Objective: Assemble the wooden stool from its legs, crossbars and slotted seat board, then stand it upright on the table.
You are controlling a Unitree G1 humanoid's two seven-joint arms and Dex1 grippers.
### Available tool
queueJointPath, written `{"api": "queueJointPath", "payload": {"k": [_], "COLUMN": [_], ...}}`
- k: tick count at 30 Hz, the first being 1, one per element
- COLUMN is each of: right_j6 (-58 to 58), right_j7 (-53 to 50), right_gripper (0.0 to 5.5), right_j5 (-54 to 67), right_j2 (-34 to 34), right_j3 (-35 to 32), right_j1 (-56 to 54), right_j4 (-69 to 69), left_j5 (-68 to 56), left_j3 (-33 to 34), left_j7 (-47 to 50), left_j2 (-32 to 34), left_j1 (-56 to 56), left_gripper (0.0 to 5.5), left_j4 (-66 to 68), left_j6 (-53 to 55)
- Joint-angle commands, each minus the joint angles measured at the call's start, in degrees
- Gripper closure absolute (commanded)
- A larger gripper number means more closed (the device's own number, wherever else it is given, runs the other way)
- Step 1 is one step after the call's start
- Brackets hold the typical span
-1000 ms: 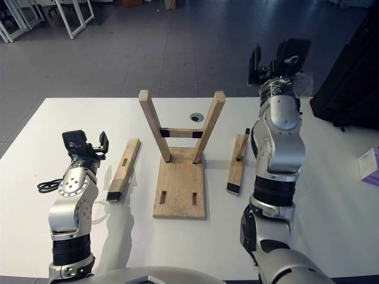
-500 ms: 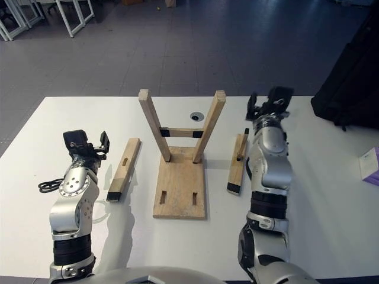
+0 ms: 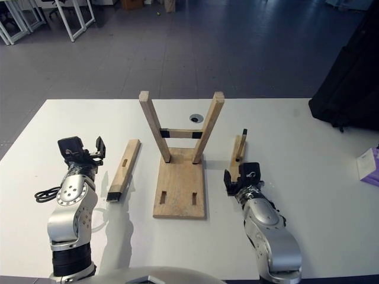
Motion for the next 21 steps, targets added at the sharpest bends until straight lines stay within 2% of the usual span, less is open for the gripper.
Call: {"api": "queueJointPath", "payload": {"k": [1, 3, 8, 13, 21], "right_j6": [0.87, 1.07, -0.49, -5.26, -9.59], "right_j7": [-1.49, -2.01, -1.59, -0.62, 2.57], "right_gripper": [1.49, 1.25, 1.25, 1.97, 3.4], "right_j5": [-2.06, -2.69, -2.98, -3.4, -7.5], "right_j2": [1.24, 2.17, 3.96, 3.01, -4.58], "right_j3": [1.27, 1.75, 1.3, -1.75, 0.02], "right_j1": [0.06, -0.24, -1.96, -4.53, -0.83], "right_j4": [3.91, 6.24, 15.39, 25.69, 29.58], "left_j5": [0.22, 0.15, 0.2, 0.03, -0.84], "left_j3": [-0.49, -0.58, -0.65, -0.46, -1.04], "left_j7": [-0.67, -0.79, -0.29, 0.3, 0.83], "left_j2": [0.69, 0.78, 0.37, -0.23, -2.86], "left_j1": [-0.6, -0.78, -1.04, -1.89, -0.04], "left_gripper": [2.02, 2.02, 2.02, 2.02, 2.02], "left_j4": [-0.02, 0.19, 0.39, 0.97, 1.01], "left_j6": [1.22, 1.33, 1.4, 1.09, 8.41]}}
